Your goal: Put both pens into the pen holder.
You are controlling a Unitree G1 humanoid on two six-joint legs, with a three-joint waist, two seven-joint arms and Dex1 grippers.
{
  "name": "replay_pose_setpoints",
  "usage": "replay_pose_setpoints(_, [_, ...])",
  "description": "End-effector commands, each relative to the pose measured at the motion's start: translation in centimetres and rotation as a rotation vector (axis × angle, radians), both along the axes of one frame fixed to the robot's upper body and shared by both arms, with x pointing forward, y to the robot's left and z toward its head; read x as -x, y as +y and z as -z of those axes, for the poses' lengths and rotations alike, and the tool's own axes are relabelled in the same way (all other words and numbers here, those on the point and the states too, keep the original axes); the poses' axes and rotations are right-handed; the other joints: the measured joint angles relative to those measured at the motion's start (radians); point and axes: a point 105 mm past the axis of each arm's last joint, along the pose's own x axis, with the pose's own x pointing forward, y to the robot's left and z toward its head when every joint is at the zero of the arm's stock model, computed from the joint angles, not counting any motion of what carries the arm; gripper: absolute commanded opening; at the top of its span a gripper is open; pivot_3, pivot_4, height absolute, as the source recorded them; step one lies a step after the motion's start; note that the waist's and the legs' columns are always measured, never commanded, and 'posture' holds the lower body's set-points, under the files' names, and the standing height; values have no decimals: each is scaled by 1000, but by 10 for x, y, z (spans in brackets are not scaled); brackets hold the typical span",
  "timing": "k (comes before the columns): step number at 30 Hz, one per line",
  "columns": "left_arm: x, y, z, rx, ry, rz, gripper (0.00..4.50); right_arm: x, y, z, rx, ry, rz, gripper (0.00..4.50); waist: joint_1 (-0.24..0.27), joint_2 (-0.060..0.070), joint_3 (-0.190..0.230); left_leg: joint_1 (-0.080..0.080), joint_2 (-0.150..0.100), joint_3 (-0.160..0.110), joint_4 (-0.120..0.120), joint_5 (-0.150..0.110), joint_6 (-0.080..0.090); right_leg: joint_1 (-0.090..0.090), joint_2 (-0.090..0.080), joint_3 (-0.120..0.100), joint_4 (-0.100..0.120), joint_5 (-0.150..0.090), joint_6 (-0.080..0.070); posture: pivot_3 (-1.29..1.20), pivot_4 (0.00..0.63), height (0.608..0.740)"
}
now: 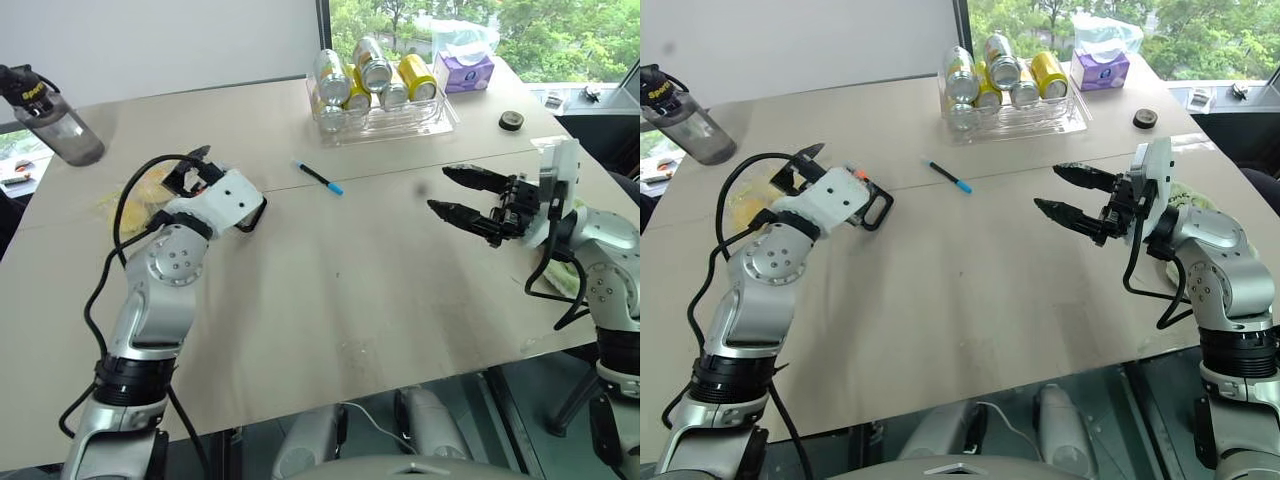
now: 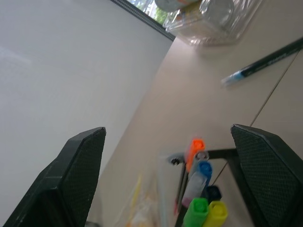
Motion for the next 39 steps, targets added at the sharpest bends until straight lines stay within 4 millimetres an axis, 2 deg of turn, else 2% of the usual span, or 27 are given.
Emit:
replay_pose_setpoints(1, [-8,-25,-14,231,-2,105,4435,3,2,-10,-4,-54,-5,3311,2,0,0,-2,0,-1,2,0,0,-1,0,-1,0,0,0,0,150,739])
replay_pose_setpoints(3, [-15,-35,-19,421,18,130,4435,2,2,-8,-2,-53,-4,3311,1,-1,0,-8,0,-3,10,0,0,-4,0,-4,3,0,0,0,150,739])
replay_pose_setpoints(7, [-29,-53,-21,676,81,158,4435,3,1,-6,2,-49,3,3311,-1,-1,-1,-8,-2,-4,13,0,0,-4,-1,-4,8,0,0,0,150,739])
replay_pose_setpoints(9, [-42,-62,-13,794,144,117,4435,3,2,-5,3,-47,3,3311,-1,-1,-1,-7,-2,-3,13,0,0,-4,-1,-4,10,0,0,0,150,739])
replay_pose_setpoints(12, [-62,-80,-1,868,228,50,4435,4,2,-4,3,-46,4,3311,-1,-2,-1,-6,-2,-3,14,0,0,-4,-1,-4,12,0,0,0,150,739])
replay_pose_setpoints(18, [-92,-112,19,942,323,-36,4435,6,-5,1,23,-30,38,3311,1,-2,-1,-7,-2,-3,15,0,0,-4,-1,-4,11,0,0,0,150,739])
replay_pose_setpoints(24, [-116,-124,34,932,350,-131,4435,13,-10,7,29,-18,80,3311,-1,-2,-1,-7,-3,-2,14,0,0,-4,-1,-3,11,0,0,0,150,739])
replay_pose_setpoints(30, [-122,-127,52,880,358,-224,4435,19,-15,7,29,-20,128,3311,0,-2,-1,-7,-3,-2,14,0,0,-5,-1,-2,12,0,0,0,150,739])
replay_pose_setpoints(39, [-119,-121,67,873,386,-353,4435,20,-26,9,51,0,213,3311,-1,-3,-1,-6,-3,-1,14,0,0,-5,-1,-1,12,0,1,0,150,739])
